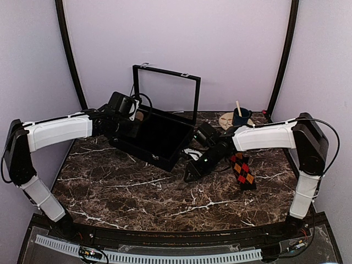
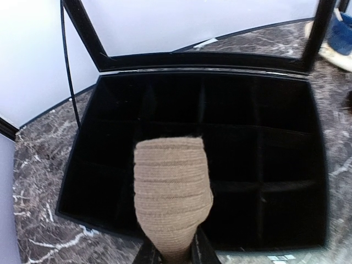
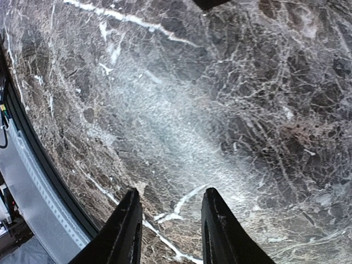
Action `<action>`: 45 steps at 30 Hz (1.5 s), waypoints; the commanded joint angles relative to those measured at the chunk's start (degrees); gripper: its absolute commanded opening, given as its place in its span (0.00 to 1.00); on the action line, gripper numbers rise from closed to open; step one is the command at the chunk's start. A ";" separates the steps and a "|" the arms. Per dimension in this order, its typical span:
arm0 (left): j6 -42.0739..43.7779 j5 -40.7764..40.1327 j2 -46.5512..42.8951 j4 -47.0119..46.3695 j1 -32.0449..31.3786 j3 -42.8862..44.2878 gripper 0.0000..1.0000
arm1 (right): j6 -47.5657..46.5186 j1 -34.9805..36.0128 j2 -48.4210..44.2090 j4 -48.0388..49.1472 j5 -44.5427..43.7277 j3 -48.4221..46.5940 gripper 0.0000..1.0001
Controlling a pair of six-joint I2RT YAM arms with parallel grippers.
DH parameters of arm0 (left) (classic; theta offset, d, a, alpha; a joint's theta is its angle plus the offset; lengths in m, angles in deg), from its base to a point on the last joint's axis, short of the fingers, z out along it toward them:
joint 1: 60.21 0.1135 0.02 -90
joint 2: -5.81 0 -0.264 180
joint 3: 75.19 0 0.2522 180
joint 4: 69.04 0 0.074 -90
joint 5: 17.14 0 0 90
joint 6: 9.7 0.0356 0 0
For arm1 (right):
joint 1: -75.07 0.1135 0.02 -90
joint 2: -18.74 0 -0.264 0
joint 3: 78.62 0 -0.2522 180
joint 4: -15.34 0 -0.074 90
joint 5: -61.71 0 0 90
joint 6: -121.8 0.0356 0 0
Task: Roll the socks
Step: Place the sock in the storage box.
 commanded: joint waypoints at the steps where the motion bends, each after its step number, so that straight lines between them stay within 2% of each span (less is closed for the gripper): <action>1: 6.80 -6.63 4.76 -8.72 1.86 2.54 0.00 | -0.21 -0.36 -1.61 1.54 -2.41 -1.18 0.35; 10: 7.83 -9.86 14.84 -9.91 5.14 7.71 0.00 | -2.88 -0.29 -0.93 -0.03 -3.41 -1.97 0.35; 21: 3.41 -6.38 20.73 -5.09 5.97 10.04 0.00 | -4.54 -0.39 1.25 -0.91 -3.64 -3.19 0.35; 29: -4.95 -3.34 19.55 -0.69 5.97 6.47 0.00 | -4.65 -0.39 1.88 -0.82 -3.31 -3.12 0.35; 38: -13.90 -0.50 21.36 6.18 5.98 8.86 0.00 | -5.33 -0.39 2.25 -0.81 -3.05 -3.38 0.35; 45: -22.46 1.63 24.24 13.41 6.03 14.46 0.00 | -5.69 -0.43 2.16 -0.83 -3.02 -3.26 0.35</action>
